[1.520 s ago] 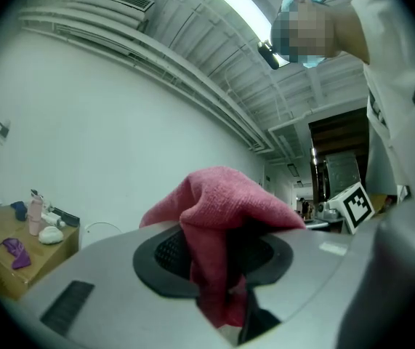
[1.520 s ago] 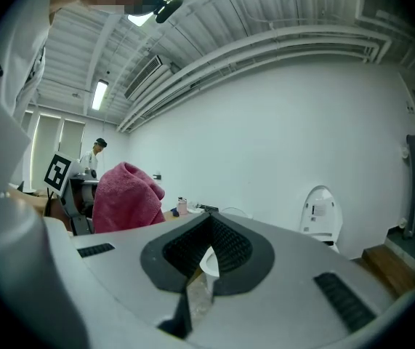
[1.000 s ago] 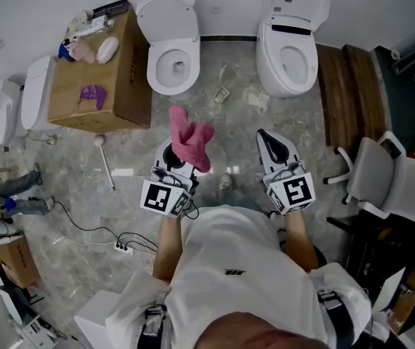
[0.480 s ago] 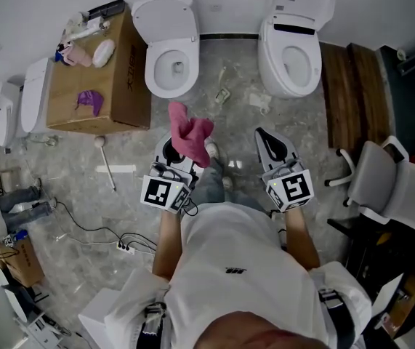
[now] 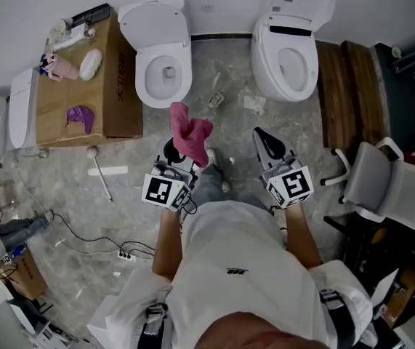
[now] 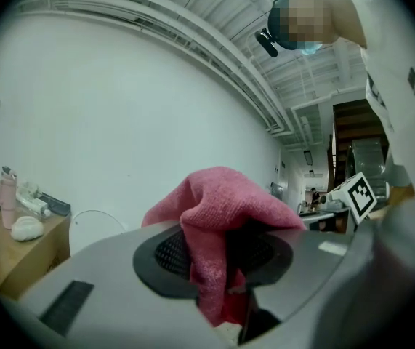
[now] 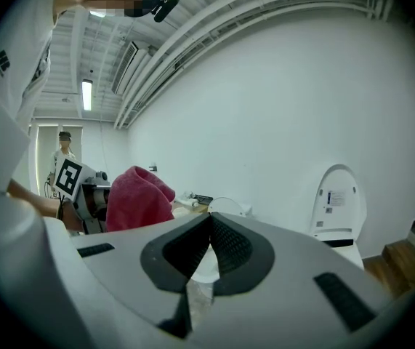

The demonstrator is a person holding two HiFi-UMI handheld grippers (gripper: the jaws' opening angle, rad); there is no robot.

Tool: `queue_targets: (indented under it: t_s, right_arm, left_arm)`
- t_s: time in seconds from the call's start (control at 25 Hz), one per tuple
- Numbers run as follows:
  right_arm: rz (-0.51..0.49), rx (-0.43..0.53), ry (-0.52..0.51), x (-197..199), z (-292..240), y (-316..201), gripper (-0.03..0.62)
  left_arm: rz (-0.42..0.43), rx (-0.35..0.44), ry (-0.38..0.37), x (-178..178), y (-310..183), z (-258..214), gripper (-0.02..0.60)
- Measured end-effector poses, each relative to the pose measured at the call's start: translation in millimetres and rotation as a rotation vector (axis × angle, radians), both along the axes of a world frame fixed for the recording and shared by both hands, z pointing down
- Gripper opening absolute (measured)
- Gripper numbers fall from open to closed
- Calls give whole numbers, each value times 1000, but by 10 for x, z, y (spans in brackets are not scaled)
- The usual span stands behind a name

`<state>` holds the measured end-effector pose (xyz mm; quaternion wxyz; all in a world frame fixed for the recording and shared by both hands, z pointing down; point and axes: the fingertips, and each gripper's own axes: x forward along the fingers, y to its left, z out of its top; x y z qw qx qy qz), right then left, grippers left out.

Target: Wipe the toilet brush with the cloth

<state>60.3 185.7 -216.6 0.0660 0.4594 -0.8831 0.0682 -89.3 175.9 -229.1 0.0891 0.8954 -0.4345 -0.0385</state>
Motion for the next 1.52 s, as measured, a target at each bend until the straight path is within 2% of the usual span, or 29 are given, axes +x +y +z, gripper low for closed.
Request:
queue_targets:
  t_s: [0.44,0.68,0.92,1.24,1.52]
  right_arm:
    - [12,-81,47,-141,604,-848,-6]
    - [6,-114,74,-102,977,-1203,-6]
    - [-9,-159,58,-6,1448,-1441,-6]
    - [-53,-219,51,73,2332,-1771,-6]
    - [-91,-245,67,120,3262,-1975,-6]
  left_arm:
    - [77,-108,-9,-75,-863,706,129]
    - [81,-142,14,30,-1241,1055,124]
    - [60,-150,54,181,-1502,1377,118]
    - [28,-175,68,315,-1838,2128,118]
    - [15,-225,71,401,-1985,3066,118]
